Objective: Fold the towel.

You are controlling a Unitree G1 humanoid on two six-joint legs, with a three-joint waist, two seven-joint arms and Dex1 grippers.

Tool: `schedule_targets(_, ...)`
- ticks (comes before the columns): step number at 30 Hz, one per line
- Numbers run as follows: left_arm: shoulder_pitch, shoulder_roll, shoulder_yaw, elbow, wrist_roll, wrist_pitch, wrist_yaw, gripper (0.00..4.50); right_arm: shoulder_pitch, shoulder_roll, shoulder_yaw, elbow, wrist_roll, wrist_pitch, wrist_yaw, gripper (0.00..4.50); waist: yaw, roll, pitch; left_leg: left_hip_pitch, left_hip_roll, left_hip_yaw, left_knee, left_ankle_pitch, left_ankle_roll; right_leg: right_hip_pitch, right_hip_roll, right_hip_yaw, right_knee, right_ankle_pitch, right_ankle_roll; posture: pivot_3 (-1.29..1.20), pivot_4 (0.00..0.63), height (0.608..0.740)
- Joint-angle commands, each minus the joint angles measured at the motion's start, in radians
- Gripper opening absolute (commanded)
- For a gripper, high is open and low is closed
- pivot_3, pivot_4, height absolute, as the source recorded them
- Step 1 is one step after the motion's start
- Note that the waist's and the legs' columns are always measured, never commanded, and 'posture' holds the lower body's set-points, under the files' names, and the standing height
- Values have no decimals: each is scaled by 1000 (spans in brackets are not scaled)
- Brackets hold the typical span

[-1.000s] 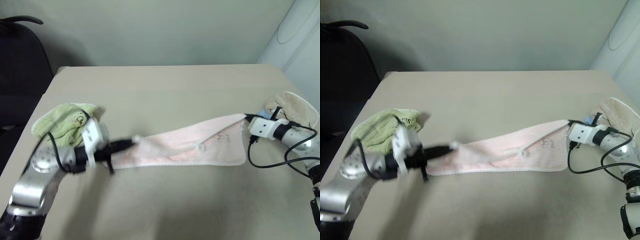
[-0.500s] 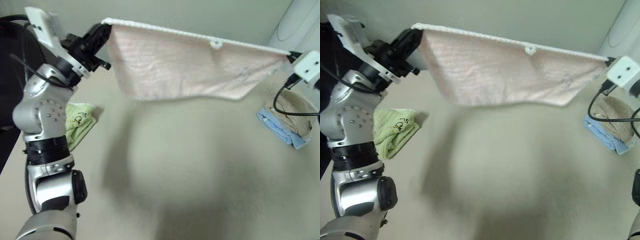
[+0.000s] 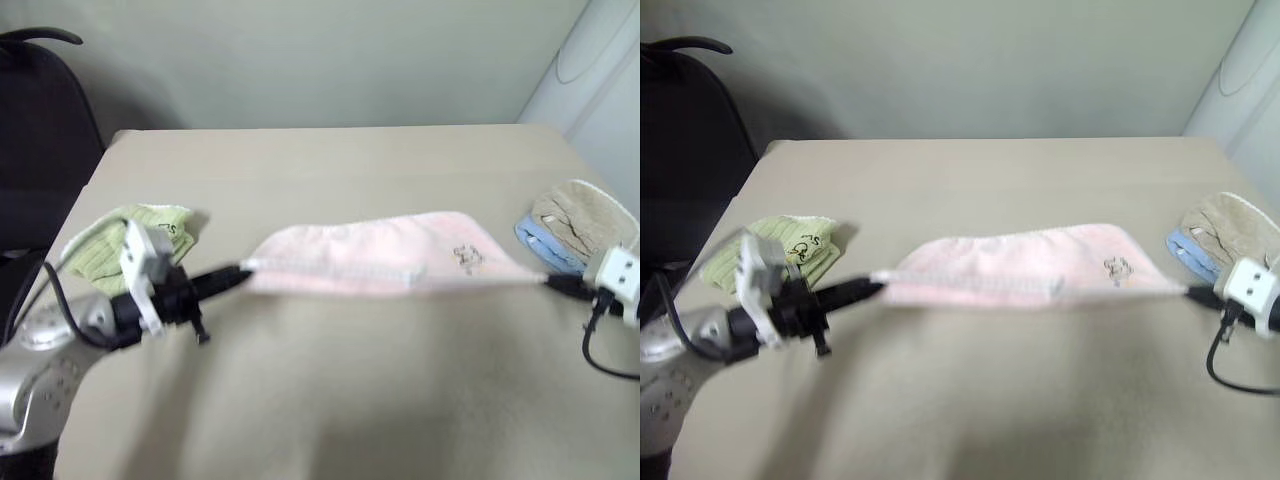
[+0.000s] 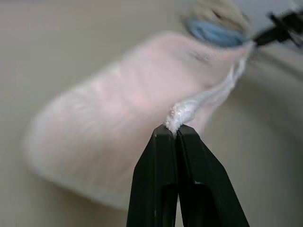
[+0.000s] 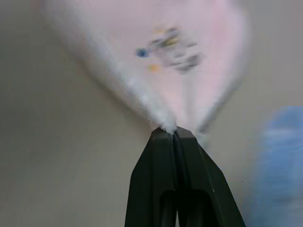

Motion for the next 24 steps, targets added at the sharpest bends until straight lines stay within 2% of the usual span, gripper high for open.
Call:
schedule_targets(1, 68, 24, 62, -63, -8, 3, -23, 22, 12, -42, -65, -83, 52, 71, 47, 0, -1, 0, 0, 3, 0, 0, 0, -2, 3, 3, 0, 0, 0, 0, 0, 0, 150, 740)
schedule_targets(5, 148, 33, 98, -61, -6, 0, -42, 22, 8, -60, -53, -93, 31, 99, 88, 0, 0, -1, 0, 10, 1, -1, 0, -6, 3, 9, 4, 1, 0, -3, -2, 0, 150, 740)
schedule_targets(8, 142, 18, 115, -44, -23, -3, -21, 22, -96, -27, -17, -66, -5, 73, 46, 0, 0, 0, 0, 9, 1, -2, 0, -6, 2, 8, 5, 0, 0, -4, -3, 0, 150, 740)
schedule_targets(10, 97, -2, 115, -10, -35, 3, 28, 22, -208, 17, 24, -26, -53, 48, -11, 0, -3, 0, 0, 10, 1, -2, 1, -6, 2, 8, 5, 0, 1, -4, -3, 0, 150, 740)
schedule_targets(17, -122, -62, 47, 157, 51, -11, 202, 22, -546, 145, 179, 228, -277, -58, -176, 0, -2, 1, 0, 13, 1, -4, 0, -7, 4, 9, 4, -2, 3, -3, -3, 0, 150, 740)
schedule_targets(24, -274, -112, -81, 326, 215, -71, 271, 22, -748, 254, 306, 520, -457, -182, -327, 0, -3, 1, -1, 12, 1, -5, 0, -6, 2, 7, 4, -2, 3, -3, -4, 0, 150, 740)
